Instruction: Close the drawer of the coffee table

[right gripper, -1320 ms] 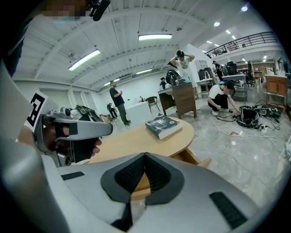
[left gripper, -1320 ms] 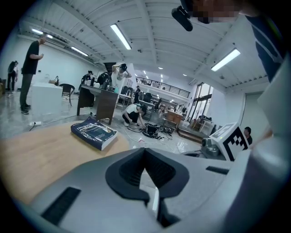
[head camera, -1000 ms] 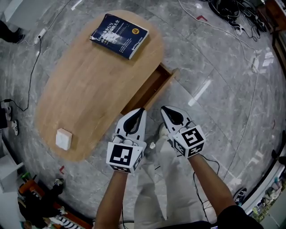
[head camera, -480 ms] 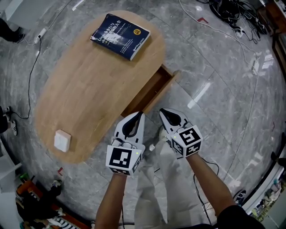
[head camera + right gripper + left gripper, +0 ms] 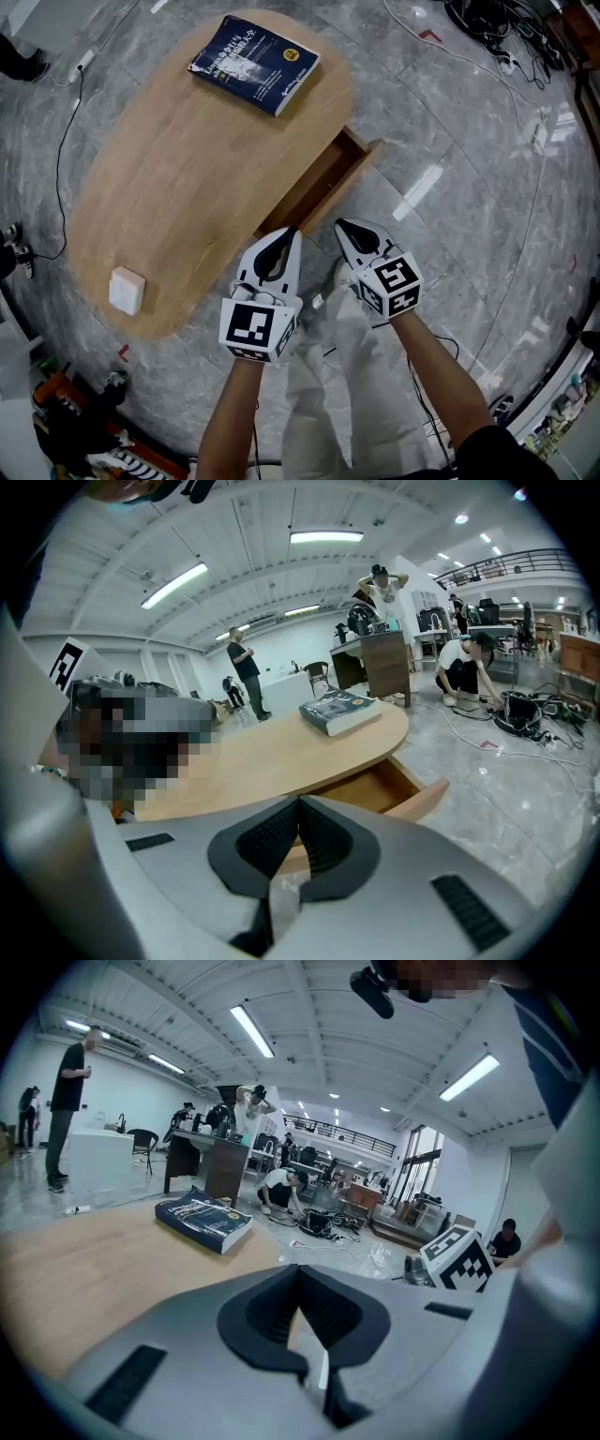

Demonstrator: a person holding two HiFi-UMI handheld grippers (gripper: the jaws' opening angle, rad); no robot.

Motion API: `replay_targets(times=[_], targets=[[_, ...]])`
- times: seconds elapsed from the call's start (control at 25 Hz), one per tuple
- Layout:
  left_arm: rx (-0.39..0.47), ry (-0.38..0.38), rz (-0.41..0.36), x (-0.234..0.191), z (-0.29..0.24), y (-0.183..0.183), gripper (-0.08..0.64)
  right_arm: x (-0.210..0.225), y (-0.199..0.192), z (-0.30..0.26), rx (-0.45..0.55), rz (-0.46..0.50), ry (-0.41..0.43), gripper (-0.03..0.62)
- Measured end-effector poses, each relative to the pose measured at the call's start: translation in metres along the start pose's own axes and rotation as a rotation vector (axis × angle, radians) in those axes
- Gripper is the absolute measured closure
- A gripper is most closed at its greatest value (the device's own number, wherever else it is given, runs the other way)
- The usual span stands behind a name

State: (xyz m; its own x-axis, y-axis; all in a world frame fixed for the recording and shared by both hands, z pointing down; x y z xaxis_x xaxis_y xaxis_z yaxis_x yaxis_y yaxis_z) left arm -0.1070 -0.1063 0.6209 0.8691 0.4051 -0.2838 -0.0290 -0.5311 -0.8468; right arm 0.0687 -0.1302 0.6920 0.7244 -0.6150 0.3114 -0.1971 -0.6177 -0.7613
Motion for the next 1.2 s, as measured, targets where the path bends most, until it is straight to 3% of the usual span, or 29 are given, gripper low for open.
replay_targets(times=[0.84,1.2], targets=[[-0.039,0.025,0.027,-0.015,-0.006,-0.027,0.561,0.018,-0.037,-0.037,-0.133,0.076,-0.016,0.58],[-0.043,0.036,0.039,-0.017,-0.003,-0.036,0.561,0.022,-0.054,-0.05,-0.19,0.157,-0.021,0.58]])
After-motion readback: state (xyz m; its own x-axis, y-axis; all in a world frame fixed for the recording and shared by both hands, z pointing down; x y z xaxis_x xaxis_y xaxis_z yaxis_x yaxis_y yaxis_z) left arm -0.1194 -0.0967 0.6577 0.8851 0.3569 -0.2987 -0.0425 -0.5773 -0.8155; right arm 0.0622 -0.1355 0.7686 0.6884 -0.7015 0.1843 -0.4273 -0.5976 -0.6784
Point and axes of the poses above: the fingertips, and each gripper's own axes: z backward along the fingers, x to its right, y out of its top, the point moved 9 cm from there along z, backward along the fingers, and after that the axes turned 1 degree about y, right-handed, at the moved point
